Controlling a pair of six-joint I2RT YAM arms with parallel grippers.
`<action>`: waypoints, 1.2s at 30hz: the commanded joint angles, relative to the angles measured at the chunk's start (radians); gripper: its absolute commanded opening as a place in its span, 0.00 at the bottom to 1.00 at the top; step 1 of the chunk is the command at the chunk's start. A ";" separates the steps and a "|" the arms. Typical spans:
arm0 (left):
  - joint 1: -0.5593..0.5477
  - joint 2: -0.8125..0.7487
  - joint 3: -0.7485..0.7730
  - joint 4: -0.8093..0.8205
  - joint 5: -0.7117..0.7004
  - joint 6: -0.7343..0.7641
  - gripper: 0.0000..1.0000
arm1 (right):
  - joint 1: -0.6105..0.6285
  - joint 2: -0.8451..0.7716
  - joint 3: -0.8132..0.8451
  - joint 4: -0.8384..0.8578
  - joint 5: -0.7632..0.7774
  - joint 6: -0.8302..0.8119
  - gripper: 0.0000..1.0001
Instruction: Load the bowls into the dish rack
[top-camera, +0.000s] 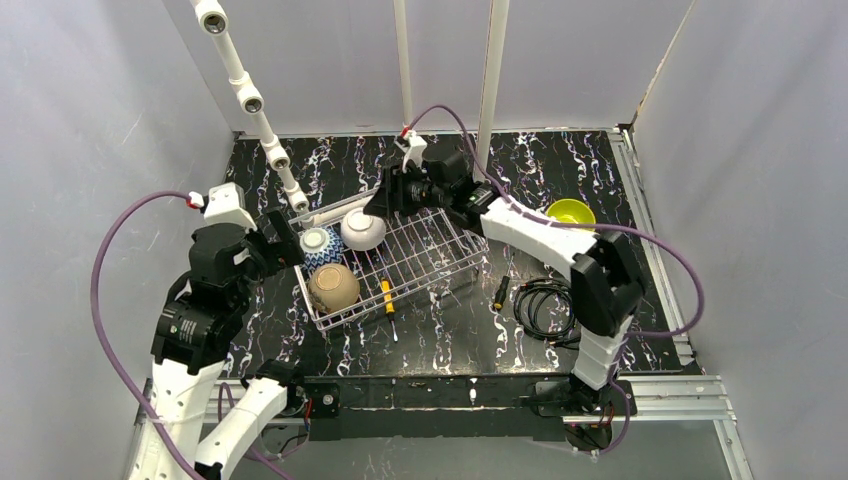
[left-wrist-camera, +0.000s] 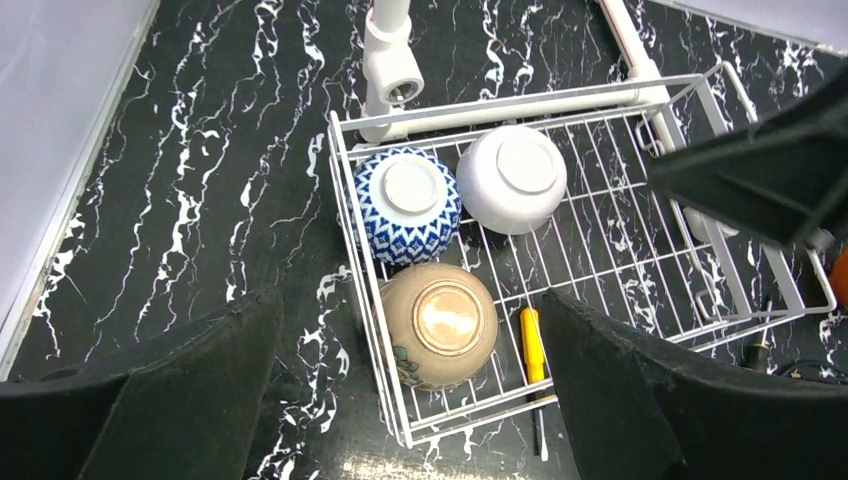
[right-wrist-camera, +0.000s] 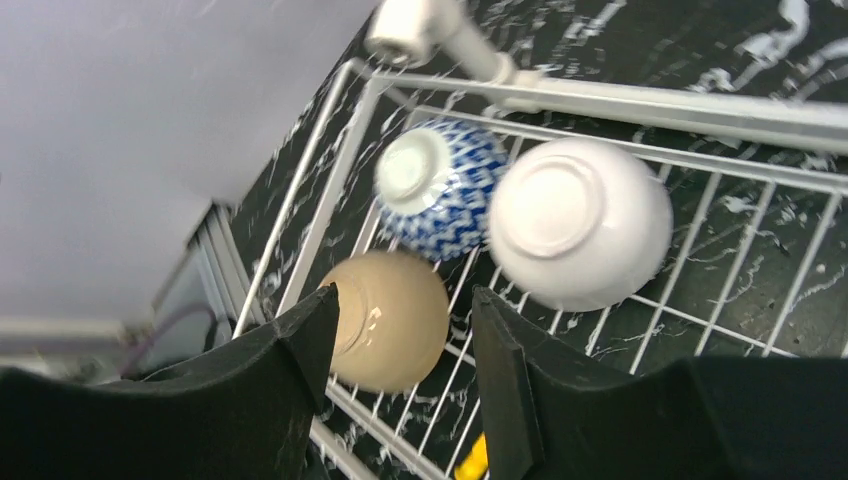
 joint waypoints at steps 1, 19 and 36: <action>0.002 -0.042 0.018 0.022 -0.074 0.000 0.98 | 0.089 -0.141 0.046 -0.211 -0.134 -0.337 0.60; 0.002 -0.088 -0.027 0.161 -0.058 -0.011 0.98 | 0.119 -0.856 -0.396 -0.467 0.909 -0.694 0.70; 0.003 -0.053 -0.036 0.150 0.022 0.006 0.98 | -0.521 -0.638 -0.462 -0.471 0.568 -0.275 0.70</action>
